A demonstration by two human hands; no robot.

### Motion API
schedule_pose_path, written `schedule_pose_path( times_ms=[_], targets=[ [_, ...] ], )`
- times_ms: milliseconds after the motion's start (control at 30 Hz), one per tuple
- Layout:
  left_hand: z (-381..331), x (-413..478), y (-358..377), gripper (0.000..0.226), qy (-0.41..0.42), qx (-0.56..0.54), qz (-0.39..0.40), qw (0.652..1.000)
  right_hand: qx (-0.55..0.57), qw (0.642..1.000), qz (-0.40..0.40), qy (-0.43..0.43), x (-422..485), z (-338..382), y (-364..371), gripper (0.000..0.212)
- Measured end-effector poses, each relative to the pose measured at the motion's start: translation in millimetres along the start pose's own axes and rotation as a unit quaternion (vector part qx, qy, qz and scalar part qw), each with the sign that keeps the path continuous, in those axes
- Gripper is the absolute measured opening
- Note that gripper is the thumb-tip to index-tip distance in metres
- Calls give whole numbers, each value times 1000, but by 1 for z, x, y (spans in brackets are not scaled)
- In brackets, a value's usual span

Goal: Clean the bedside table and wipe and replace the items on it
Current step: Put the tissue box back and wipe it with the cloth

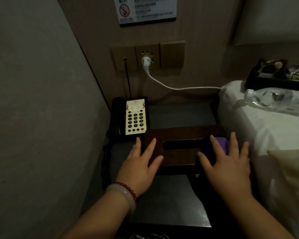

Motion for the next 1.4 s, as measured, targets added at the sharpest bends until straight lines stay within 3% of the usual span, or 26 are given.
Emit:
schedule_pose_path(
  times_ms=[100, 200, 367, 467, 633, 1033, 1400],
  targets=[
    [24, 21, -26, 53, -22, 96, -78, 992, -66, 997, 35, -26, -4, 3, 0, 84],
    [40, 52, -46, 54, -25, 197, -77, 977, -80, 995, 57, -21, -5, 7, -3, 100],
    [31, 99, -57, 55, 46, 320, -41, 945, -106, 992, 70, -20, -2, 5, -3, 110],
    [13, 124, -62, 60, 106, 382, 28, 918, -125, 989, 80, -19, -1, 6, -1, 111],
    [17, 142, -68, 54, 109, 461, 109, 874, -132, 989, 71, -18, 0, 5, 1, 110],
    [17, 139, -76, 62, 91, 470, 156, 864, -118, 990, 70, -28, 1, 3, 1, 109],
    [38, 130, -72, 46, 94, 409, 129, 899, -111, 992, 55, -16, 0, 4, 3, 112]
  ],
)
Point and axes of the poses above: each hand's wrist, its own x-axis towards the middle knuckle, its own y-axis out of the palm, z = x × y, the point moved 2 cm from there along x, towards the middle knuckle, and after that the axes turned 6 degrees about z, right-handed, at the moved point
